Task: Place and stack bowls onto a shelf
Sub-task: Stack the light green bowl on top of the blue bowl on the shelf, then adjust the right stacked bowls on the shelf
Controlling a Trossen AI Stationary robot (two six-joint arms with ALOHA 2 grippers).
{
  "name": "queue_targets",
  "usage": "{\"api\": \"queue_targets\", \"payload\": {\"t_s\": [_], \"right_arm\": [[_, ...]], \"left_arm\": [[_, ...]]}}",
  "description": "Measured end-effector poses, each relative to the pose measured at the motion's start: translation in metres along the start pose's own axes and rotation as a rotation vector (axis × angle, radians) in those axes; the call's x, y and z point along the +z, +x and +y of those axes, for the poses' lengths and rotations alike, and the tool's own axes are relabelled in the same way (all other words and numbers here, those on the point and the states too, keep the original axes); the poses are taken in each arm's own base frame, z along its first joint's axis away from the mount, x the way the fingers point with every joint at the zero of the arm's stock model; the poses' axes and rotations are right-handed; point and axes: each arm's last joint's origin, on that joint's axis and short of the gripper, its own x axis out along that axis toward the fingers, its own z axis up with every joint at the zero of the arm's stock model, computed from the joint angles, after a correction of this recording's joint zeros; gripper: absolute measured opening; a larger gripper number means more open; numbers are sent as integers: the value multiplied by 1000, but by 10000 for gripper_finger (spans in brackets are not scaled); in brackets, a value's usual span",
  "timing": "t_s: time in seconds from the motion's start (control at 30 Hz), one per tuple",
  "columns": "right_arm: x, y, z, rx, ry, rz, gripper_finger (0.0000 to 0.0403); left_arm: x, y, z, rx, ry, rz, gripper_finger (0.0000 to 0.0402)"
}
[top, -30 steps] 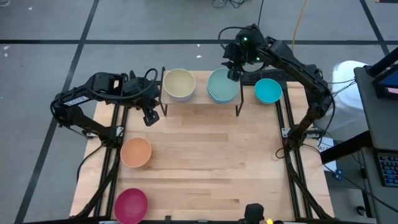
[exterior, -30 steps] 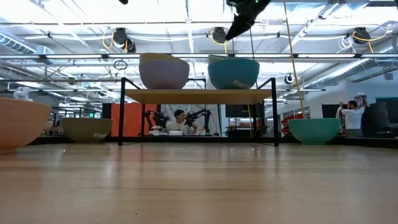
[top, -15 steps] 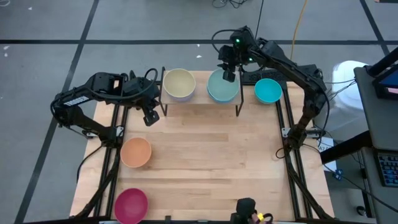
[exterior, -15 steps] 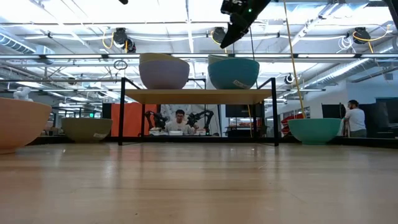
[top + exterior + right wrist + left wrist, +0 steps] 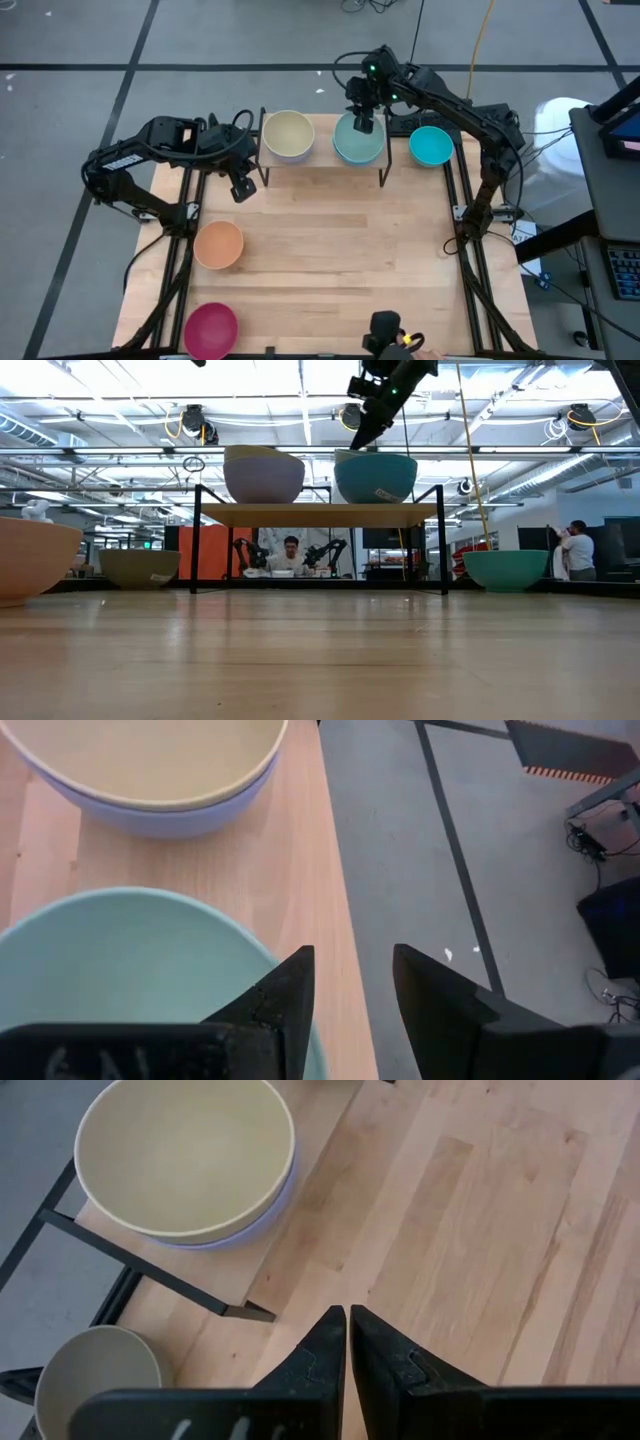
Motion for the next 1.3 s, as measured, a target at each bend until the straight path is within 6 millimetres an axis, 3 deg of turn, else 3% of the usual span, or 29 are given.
{"api": "queue_targets", "payload": {"t_s": [0.37, 0.53, 0.67, 0.87, 1.1, 1.3], "right_arm": [[-22, 33, 6, 10, -41, 32, 132], [-18, 29, 6, -69, -108, 43, 132], [-12, 8, 4, -109, -97, -26, 132], [-5, -46, 16, -132, -65, -93, 129], [-8, -106, 60, -19, -140, -75, 107], [-13, -127, 93, 103, -126, -19, 105]], "left_arm": [[0, 0, 0, 0, 0, 0, 26], [0, 0, 0, 0, 1, 0, 26], [0, 0, 0, 0, 17, 0, 26], [0, 0, 0, 0, 24, 0, 26], [0, 0, 0, 0, 26, 0, 26], [0, 0, 0, 0, 26, 0, 26]]}}
